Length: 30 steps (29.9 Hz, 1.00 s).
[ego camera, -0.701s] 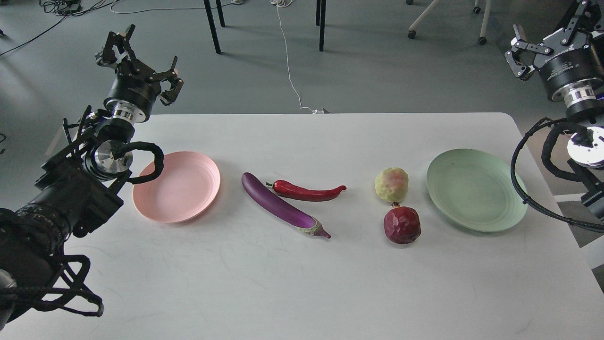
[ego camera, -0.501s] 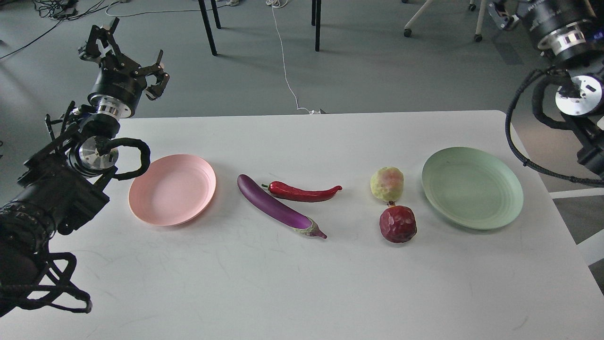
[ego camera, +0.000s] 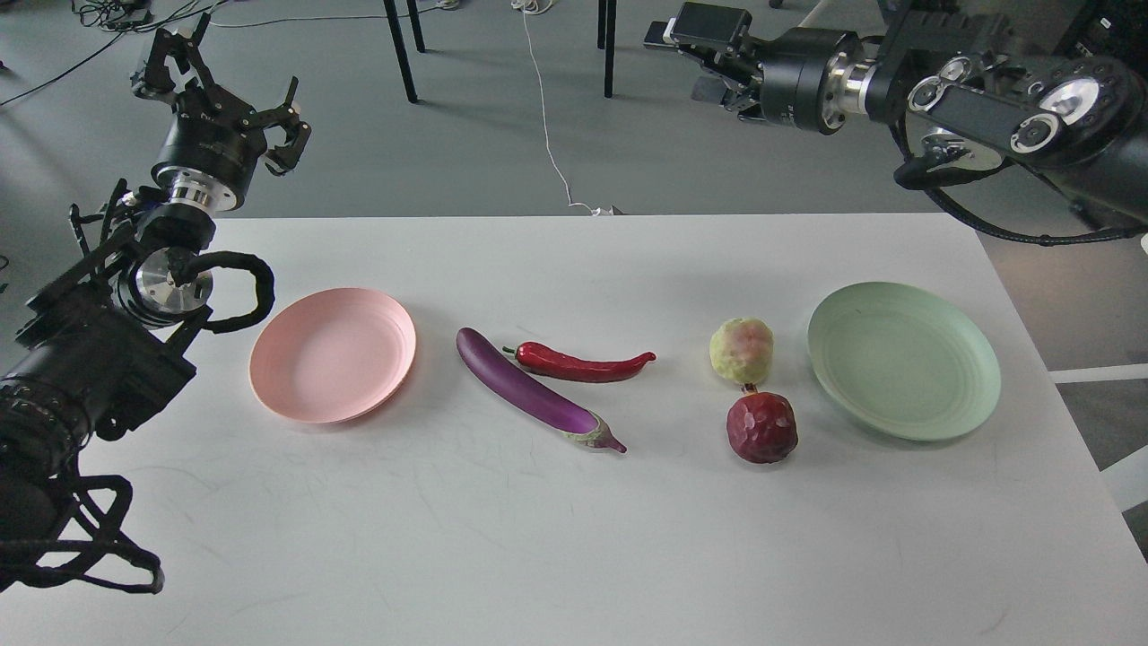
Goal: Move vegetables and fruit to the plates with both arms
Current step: 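Move the right gripper toward the pale green apple, then grasp the pale green apple with the right gripper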
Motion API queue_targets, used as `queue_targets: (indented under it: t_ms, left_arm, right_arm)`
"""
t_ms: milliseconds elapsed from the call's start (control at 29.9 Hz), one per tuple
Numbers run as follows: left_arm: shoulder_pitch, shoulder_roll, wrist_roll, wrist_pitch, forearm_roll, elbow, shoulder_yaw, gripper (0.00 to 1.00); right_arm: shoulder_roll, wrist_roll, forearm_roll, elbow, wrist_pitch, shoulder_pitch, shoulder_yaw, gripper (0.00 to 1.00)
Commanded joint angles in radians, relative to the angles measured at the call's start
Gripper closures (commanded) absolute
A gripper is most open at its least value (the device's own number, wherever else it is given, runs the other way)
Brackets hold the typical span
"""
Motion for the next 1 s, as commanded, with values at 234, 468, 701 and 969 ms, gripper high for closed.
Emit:
queue_targets:
  t_ms: [234,468,701,969]
  left_arm:
    - [-0.003,0.023,-0.005,0.000,-0.001,-0.003,0.003,0.02]
    - [-0.003,0.028,-0.008,0.000,-0.001,-0.003,-0.005,0.02]
    - [0.002,0.028,-0.008,0.000,-0.001,-0.003,-0.005,0.02]
    - [0.007,0.028,-0.007,0.000,-0.001,-0.003,-0.003,0.02]
  right_arm:
    - [0.146,0.000,-0.305,0.033,0.000,0.069,-0.313,0.01]
    - [0.228,0.003,-0.405,0.029,-0.018,0.052,-0.512,0.01]
    - [0.254,0.011,-0.405,-0.020,-0.084,-0.051,-0.618,0.01]
    - [0.249,0.009,-0.407,-0.079,-0.089,-0.136,-0.626,0.04]
